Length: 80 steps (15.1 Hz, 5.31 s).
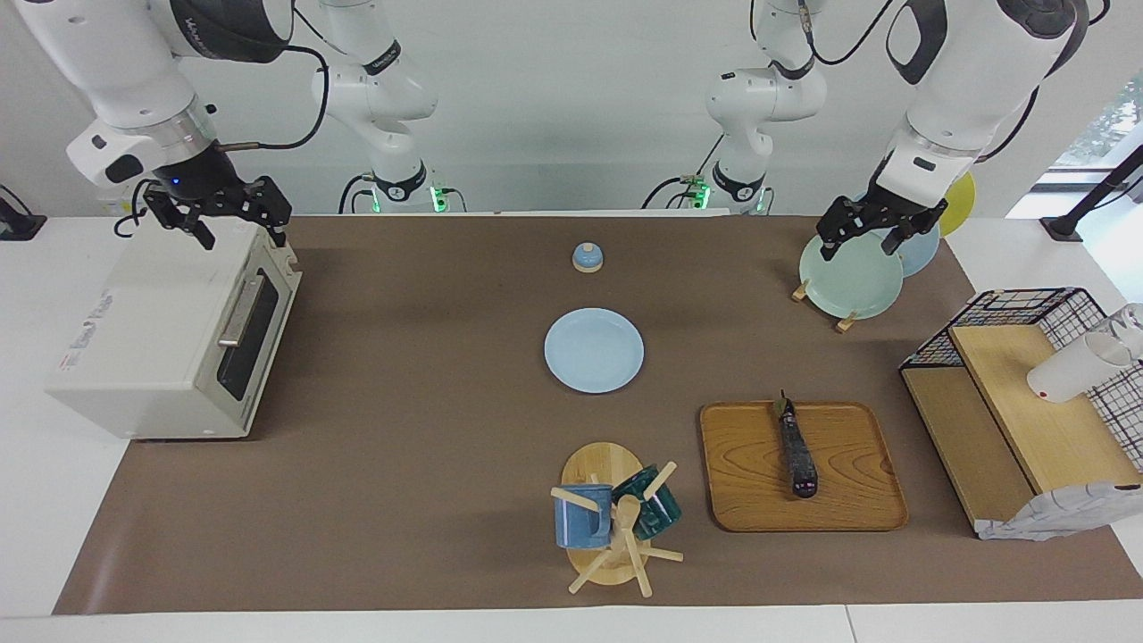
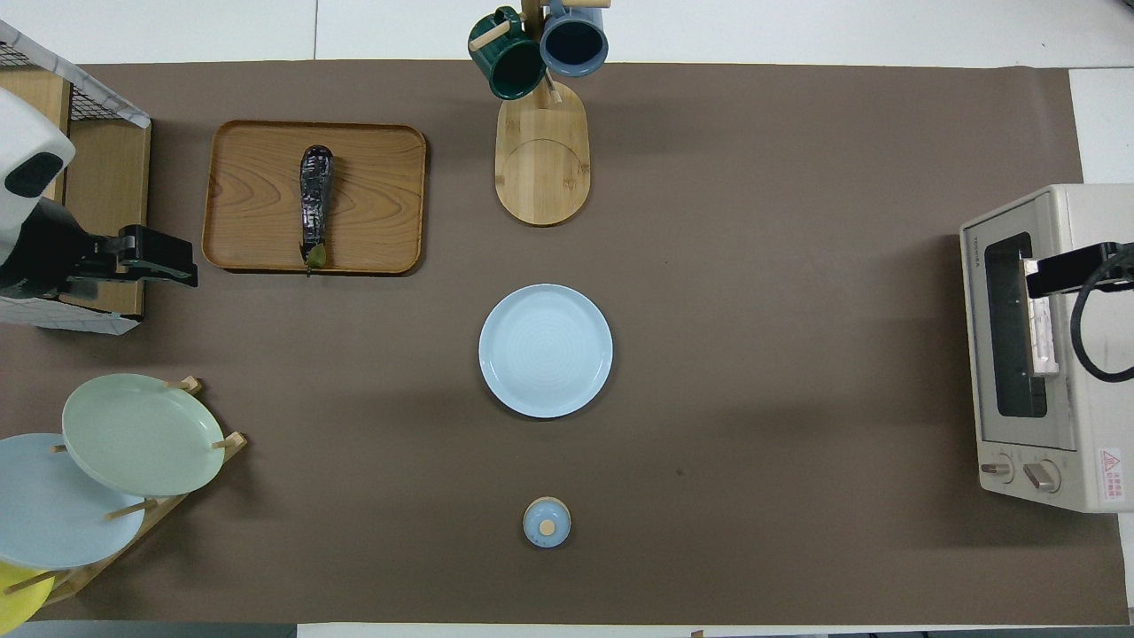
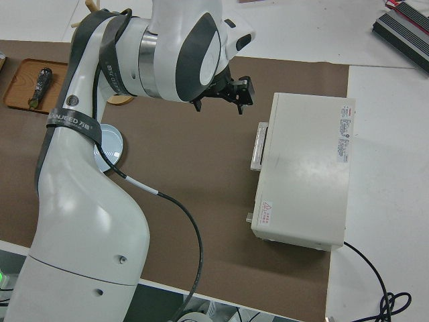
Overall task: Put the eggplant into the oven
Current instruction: 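Reach the left gripper toward the eggplant on the wooden tray, then grasp the purple eggplant with the left gripper and lift it, then carry the eggplant with the left gripper over the blue plate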
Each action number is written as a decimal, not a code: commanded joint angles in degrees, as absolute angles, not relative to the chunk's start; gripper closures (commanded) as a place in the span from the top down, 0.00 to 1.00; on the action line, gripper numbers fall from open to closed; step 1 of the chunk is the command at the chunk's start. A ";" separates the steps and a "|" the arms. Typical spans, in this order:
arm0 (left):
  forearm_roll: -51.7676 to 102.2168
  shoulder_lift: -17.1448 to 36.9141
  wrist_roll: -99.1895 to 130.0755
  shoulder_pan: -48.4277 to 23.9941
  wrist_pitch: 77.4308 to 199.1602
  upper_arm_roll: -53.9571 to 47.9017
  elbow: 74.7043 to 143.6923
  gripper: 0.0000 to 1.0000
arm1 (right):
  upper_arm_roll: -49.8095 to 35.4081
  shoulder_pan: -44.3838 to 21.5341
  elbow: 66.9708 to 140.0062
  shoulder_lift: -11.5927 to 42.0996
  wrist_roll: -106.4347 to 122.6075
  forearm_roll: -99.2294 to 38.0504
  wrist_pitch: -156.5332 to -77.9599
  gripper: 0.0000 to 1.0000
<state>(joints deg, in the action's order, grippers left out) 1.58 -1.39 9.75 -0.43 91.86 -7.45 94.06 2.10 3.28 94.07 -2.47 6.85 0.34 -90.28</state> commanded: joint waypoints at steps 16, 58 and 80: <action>3.78 16.31 11.69 -0.79 103.79 -7.73 87.13 1.00 | 2.02 3.43 94.57 -2.46 6.86 -0.09 -90.09 1.00; 6.76 6.78 18.79 -15.97 103.00 -8.17 101.14 0.00 | 1.67 3.34 94.83 -2.99 7.47 -0.35 -90.79 1.00; 7.03 15.29 30.76 -32.34 135.35 -7.74 114.44 1.00 | 1.85 7.64 113.72 -1.49 4.39 11.78 -110.30 0.00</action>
